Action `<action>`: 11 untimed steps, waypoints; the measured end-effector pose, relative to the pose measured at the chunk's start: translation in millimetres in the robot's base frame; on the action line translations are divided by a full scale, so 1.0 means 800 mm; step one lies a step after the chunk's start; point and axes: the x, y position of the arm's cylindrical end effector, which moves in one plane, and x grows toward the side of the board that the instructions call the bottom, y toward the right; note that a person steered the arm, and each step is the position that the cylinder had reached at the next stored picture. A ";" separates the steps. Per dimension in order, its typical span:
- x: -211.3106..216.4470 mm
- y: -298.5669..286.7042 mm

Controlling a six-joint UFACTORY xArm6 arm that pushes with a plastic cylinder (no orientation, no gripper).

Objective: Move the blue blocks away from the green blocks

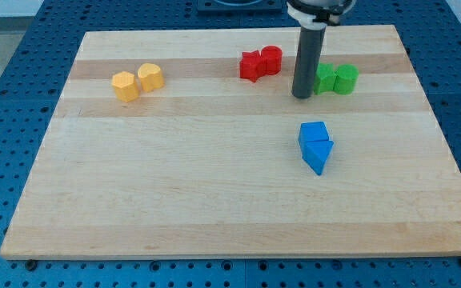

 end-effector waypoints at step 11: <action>0.085 0.090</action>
